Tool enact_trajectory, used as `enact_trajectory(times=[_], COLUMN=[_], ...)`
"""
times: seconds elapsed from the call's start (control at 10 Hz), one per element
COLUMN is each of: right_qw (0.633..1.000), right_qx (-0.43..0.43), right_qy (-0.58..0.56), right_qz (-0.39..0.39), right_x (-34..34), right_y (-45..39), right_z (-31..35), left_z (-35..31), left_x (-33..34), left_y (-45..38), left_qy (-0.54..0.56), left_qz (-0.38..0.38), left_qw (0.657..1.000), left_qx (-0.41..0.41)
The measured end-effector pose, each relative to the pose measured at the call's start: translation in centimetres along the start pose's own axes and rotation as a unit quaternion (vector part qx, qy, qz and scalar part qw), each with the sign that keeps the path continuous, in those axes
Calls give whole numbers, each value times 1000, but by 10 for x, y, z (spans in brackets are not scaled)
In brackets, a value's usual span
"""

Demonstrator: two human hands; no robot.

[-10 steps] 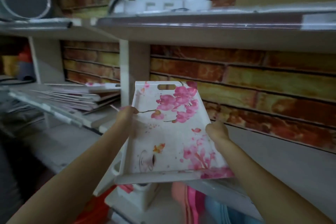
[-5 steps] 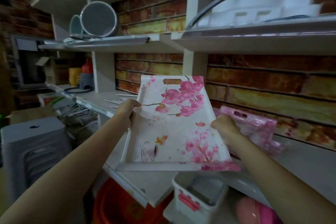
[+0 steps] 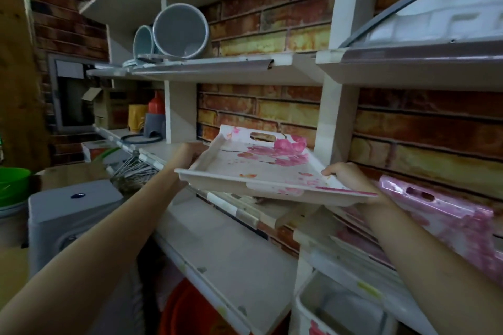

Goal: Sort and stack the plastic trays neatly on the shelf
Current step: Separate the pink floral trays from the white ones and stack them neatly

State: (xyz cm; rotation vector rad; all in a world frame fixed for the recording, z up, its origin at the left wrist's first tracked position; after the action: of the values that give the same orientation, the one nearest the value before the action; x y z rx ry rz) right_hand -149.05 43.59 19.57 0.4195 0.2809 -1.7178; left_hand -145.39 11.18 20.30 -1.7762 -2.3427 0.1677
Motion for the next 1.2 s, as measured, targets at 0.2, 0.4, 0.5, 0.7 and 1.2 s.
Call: enact_trajectory(times=[0.2, 0.4, 0.5, 0.7, 1.2], right_qw=[999, 999, 997, 998, 995], right_qx=[-16, -25, -26, 13, 61], right_qy=[-14, -3, -22, -50, 69], right_qz=[49, 43, 62, 43, -37], right_x=[35, 54, 64, 82, 114], right_y=[-64, -124, -163, -208, -279], right_z=[27, 51, 53, 55, 48], left_z=[6, 8, 21, 43, 96], left_x=[2, 14, 21, 27, 25], left_y=[-68, -143, -183, -232, -354], left_qy=[100, 192, 190, 109, -140], left_qz=[-79, -68, -55, -4, 185], left_qw=[992, 979, 980, 992, 972], left_qx=[1, 26, -19, -60, -31])
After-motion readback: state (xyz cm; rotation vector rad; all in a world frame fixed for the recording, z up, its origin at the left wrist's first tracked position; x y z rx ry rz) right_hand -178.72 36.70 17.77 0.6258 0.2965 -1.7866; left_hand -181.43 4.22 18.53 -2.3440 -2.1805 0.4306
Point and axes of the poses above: each hand's wrist, its own y-axis away from the middle knuckle, its own x-axis out of the palm, z = x × y, the point moved 4 cm from there along -y, towards the middle knuckle, and after that the axes turned 6 degrees about x, right-handed, at the moved point
